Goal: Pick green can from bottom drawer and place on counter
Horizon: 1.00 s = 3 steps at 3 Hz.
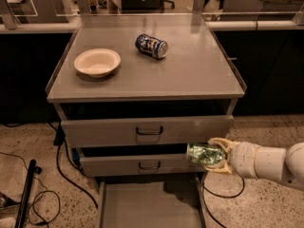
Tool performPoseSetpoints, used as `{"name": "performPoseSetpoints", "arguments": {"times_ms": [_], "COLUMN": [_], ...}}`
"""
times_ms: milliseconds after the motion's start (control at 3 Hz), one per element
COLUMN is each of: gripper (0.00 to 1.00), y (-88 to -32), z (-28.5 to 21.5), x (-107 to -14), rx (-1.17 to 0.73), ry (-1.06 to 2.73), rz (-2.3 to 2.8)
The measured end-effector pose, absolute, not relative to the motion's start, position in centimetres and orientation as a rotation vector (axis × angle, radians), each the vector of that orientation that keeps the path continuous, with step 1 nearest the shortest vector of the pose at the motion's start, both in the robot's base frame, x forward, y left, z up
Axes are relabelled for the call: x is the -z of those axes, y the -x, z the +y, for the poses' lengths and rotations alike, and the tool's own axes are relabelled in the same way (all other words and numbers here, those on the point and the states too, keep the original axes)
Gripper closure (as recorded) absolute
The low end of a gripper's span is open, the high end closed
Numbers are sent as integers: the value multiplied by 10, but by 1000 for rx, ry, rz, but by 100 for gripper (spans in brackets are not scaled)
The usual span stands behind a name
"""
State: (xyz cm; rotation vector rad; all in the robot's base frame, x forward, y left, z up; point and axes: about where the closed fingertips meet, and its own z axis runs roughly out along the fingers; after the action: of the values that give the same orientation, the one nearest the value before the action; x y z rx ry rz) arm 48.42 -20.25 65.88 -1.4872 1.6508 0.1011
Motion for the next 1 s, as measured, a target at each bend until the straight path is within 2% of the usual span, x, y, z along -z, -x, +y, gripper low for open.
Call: {"name": "performPoseSetpoints", "arguments": {"times_ms": [333,1000], "gripper": [100,100], "y": [-460,-467], "z": [-191,-189], "x": [-738,-751], "rx": [-211,-195], "ry": [1459,1414], "rz": [1554,1605]}}
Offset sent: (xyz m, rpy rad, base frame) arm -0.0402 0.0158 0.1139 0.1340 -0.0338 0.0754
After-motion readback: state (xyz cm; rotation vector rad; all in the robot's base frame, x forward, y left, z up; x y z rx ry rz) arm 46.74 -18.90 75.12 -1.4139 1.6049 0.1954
